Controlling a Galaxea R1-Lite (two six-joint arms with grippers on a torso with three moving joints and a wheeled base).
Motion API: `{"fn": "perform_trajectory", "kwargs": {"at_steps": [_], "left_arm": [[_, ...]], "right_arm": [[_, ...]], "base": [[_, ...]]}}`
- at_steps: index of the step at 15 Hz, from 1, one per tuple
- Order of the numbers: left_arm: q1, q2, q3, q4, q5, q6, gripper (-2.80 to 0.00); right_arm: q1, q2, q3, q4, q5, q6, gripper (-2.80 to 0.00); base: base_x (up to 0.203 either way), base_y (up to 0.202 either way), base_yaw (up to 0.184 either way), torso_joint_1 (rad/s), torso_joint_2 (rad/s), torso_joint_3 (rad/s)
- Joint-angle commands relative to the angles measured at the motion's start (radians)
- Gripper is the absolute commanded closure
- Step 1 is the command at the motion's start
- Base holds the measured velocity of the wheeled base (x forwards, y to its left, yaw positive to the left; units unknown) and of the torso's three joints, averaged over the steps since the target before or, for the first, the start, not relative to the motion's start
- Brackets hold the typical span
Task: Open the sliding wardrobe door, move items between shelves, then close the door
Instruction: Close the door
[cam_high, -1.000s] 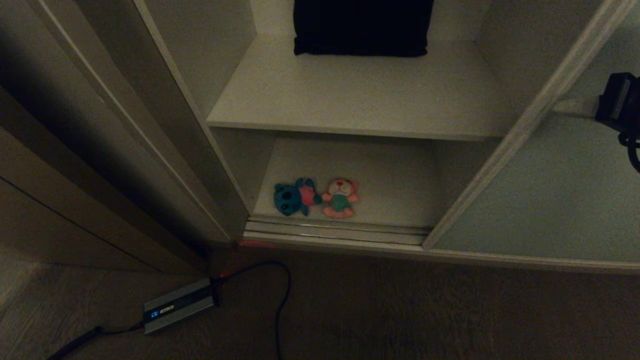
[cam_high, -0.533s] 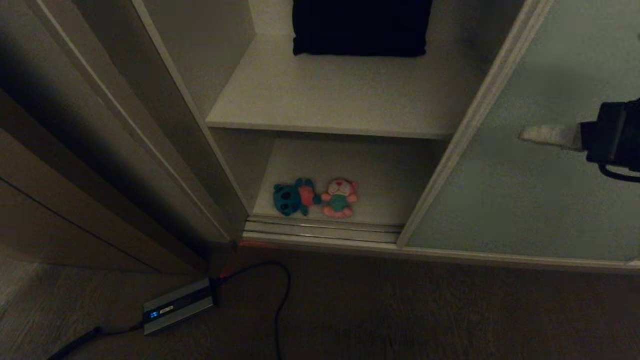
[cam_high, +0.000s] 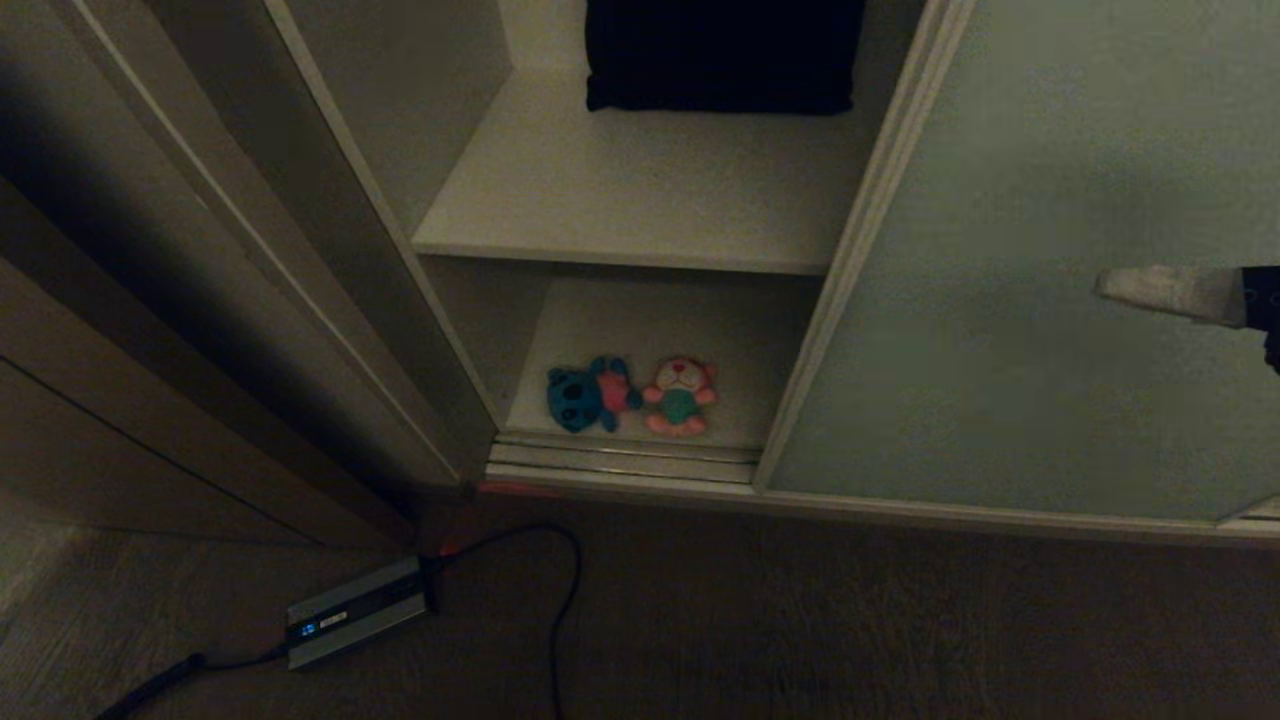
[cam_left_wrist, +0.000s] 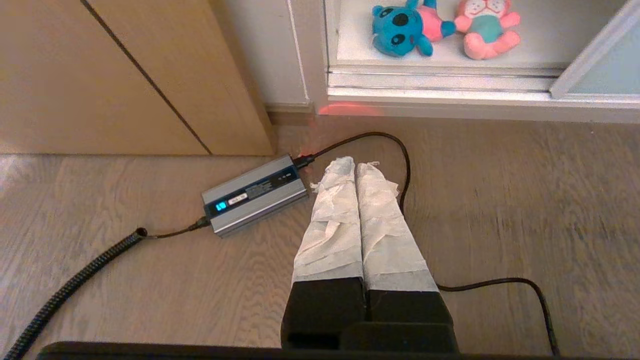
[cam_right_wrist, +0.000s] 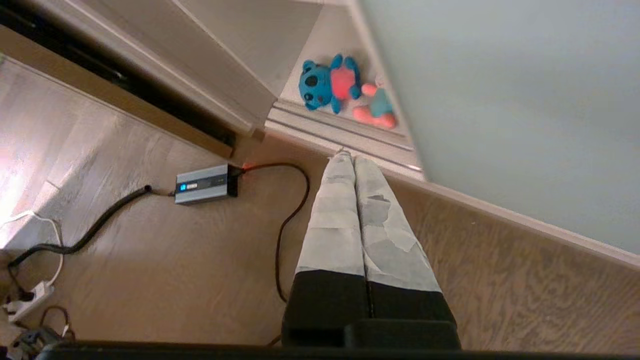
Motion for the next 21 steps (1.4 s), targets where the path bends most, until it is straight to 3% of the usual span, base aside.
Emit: {"fn": "perform_trajectory", "kwargs": {"at_steps": [1, 4, 7, 9, 13, 16, 18, 19, 21], "left_arm": [[0.000, 0.001, 0.000, 0.000, 0.000, 0.000, 0.00], [0.000, 0.001, 0.000, 0.000, 0.000, 0.000, 0.00], [0.000, 0.001, 0.000, 0.000, 0.000, 0.000, 0.00], [0.000, 0.001, 0.000, 0.000, 0.000, 0.000, 0.00], [0.000, 0.001, 0.000, 0.000, 0.000, 0.000, 0.00], [0.000, 0.001, 0.000, 0.000, 0.000, 0.000, 0.00], [0.000, 0.001, 0.000, 0.000, 0.000, 0.000, 0.00], [0.000, 0.001, 0.000, 0.000, 0.000, 0.000, 0.00], [0.000, 0.001, 0.000, 0.000, 0.000, 0.000, 0.00]], "right_arm": [[-0.022, -0.026, 0.012, 0.001, 0.001, 0.003, 0.00], [-0.025, -0.029, 0.027, 0.000, -0.001, 0.004, 0.00], [-0.120, -0.018, 0.018, -0.005, -0.005, 0.006, 0.00], [-0.255, -0.001, -0.003, -0.005, -0.033, 0.007, 0.00], [-0.616, 0.010, -0.009, -0.014, -0.064, 0.001, 0.00], [-0.769, 0.013, -0.002, -0.082, -0.092, 0.000, 0.00], [-0.809, 0.044, -0.010, -0.150, -0.092, 0.000, 0.00], [-0.789, 0.043, -0.008, -0.168, -0.084, -0.003, 0.00], [-0.640, 0.013, -0.001, -0.161, -0.064, -0.003, 0.00]], "base": [[0.000, 0.000, 0.000, 0.000, 0.00, 0.000], [0.000, 0.000, 0.000, 0.000, 0.00, 0.000], [0.000, 0.000, 0.000, 0.000, 0.00, 0.000], [0.000, 0.000, 0.000, 0.000, 0.00, 0.000], [0.000, 0.000, 0.000, 0.000, 0.00, 0.000], [0.000, 0.000, 0.000, 0.000, 0.00, 0.000], [0.000, 0.000, 0.000, 0.000, 0.00, 0.000], [0.000, 0.000, 0.000, 0.000, 0.00, 0.000], [0.000, 0.000, 0.000, 0.000, 0.00, 0.000]]}}
